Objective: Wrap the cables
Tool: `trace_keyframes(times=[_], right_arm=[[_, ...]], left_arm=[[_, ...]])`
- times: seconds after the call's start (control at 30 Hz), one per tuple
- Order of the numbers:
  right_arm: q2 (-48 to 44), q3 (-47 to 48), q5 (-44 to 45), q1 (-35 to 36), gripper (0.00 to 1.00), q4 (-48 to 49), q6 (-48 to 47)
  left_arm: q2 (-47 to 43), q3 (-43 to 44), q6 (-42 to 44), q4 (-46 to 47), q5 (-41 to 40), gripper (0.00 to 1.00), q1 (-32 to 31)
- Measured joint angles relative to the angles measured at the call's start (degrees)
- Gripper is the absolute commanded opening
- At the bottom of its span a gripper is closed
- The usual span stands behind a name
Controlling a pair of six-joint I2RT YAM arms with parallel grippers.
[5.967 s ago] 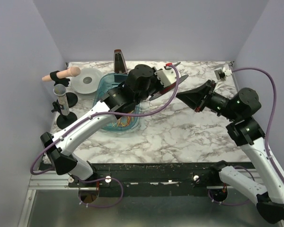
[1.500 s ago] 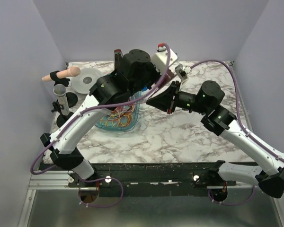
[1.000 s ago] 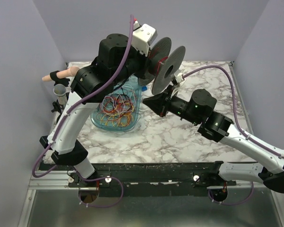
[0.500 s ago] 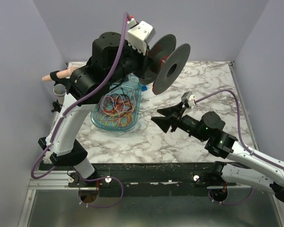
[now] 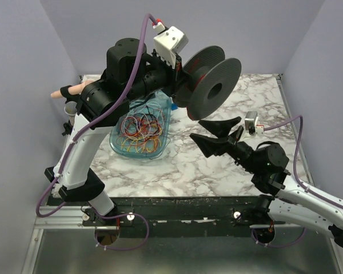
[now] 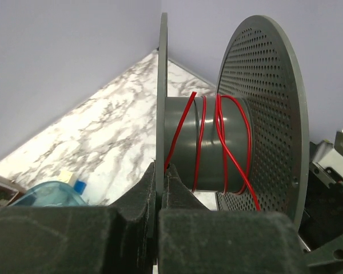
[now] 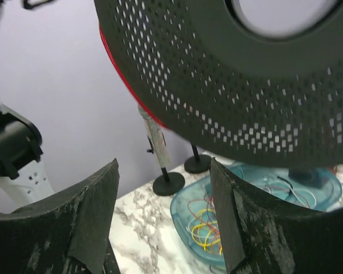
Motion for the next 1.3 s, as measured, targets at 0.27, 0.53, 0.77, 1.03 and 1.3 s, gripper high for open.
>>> trace_keyframes(times=[0.27, 0.53, 0.77, 1.03, 1.3], right_arm=[[-2.82, 11.06, -15.67, -9.99, 0.77, -17.59, -1.55], [-5.22, 21.16, -26.8, -13.51, 0.77, -48.37, -5.79], [-4.57, 33.51, -16.81, -13.51, 0.85, -66.31, -6.73], [5.29, 57.83, -2.64, -15.13, 0.91, -81.48, -7.34], [16.83, 56.08, -11.43, -35.23, 0.92, -88.43, -13.14]], left_arm=[[-3.32, -8.44, -2.19, 4.39, 11.37, 0.0, 3.39], [-4.81, -22.51, -7.43, 8.35, 22.99, 0.0, 9.03], [-3.65, -32.52, -11.37, 16.44, 36.22, 0.0, 10.49], [-0.94, -37.57, -9.25, 19.54, 45.0, 0.0, 10.49], [4.39, -43.69, -5.81, 22.16, 51.93, 0.0, 10.49]])
